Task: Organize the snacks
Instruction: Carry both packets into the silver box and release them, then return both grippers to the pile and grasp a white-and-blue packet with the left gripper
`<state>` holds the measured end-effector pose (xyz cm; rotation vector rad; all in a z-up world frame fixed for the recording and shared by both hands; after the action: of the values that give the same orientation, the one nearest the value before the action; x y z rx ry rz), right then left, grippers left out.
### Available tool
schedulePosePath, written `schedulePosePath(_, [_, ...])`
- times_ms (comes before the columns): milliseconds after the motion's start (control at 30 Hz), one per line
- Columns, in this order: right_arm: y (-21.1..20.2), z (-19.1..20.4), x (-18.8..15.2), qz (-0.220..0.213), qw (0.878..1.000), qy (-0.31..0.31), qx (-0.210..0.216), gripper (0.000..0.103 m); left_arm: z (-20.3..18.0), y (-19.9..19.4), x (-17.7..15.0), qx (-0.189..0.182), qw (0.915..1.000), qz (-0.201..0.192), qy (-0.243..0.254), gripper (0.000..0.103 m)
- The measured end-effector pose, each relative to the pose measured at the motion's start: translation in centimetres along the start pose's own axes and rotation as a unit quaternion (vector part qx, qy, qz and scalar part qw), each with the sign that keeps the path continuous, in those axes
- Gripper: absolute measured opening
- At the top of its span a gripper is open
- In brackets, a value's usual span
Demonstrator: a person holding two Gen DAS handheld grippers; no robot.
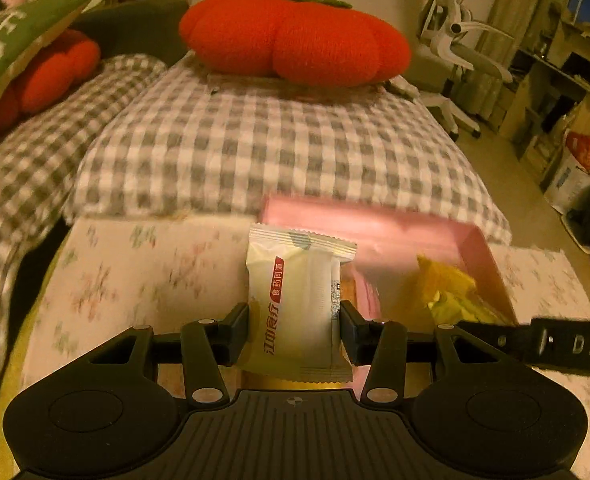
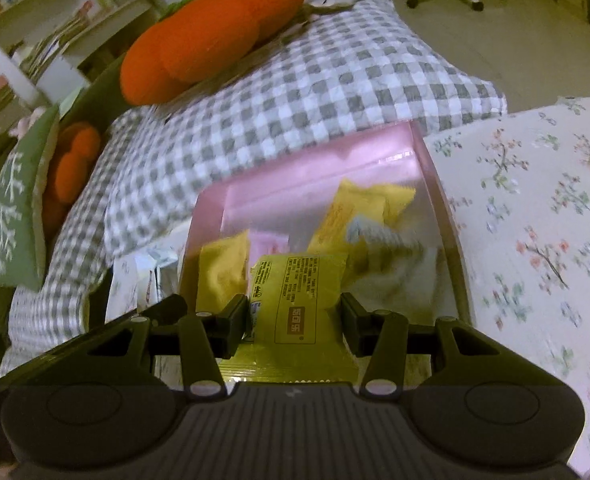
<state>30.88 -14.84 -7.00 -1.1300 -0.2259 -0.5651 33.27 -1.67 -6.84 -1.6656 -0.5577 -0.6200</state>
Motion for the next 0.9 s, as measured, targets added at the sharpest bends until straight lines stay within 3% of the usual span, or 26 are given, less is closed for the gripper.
schedulePosePath(167, [2.7, -0.3, 1.7, -0.008, 1.000, 0.022, 0.014, 0.045, -0.1, 3.4, 2.1, -0.012, 0.9996, -0.008, -0.024, 0.045])
schedulePosePath(400, [4.5, 1.2, 3.2, -0.042, 0.998, 0.032, 0.038, 0.047, 0.2, 6.4, 2.4, -0.016, 0.9997, -0.010, -0.015, 0.047])
schedulePosePath(467, [4.6, 1.1, 3.1, -0.043, 0.998, 0.033, 0.035, 0.050, 0.4, 6.1, 2.8, -0.025, 0.9993, -0.018, -0.021, 0.048])
schedulePosePath(600, [4.0, 0.5, 3.4, -0.040, 0.998, 0.037, 0.025, 0.050, 1.0, 4.7, 3.6, -0.025, 0.9987, -0.036, -0.026, 0.061])
schedulePosePath(733, [1.8, 0.3, 3.3, -0.045, 0.998, 0.030, 0.012, 0.050, 1.4, 2.8, 3.8, -0.034, 0.9980, -0.032, -0.042, 0.061])
schedulePosePath(900, [-1.3, 0.9, 2.1, -0.035, 0.999, -0.012, -0.007, 0.051, 2.0, -0.8, 2.8, -0.005, 0.9996, -0.020, -0.018, 0.061])
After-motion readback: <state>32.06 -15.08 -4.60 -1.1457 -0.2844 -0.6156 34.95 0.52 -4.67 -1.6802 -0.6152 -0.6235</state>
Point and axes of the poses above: each gripper's, at about its wrist camera, not at the fingertips, and y roughly the way its jaws point, z to its left, x to its top, the point moved 10 cm from there along y, roughly the way its jaws point
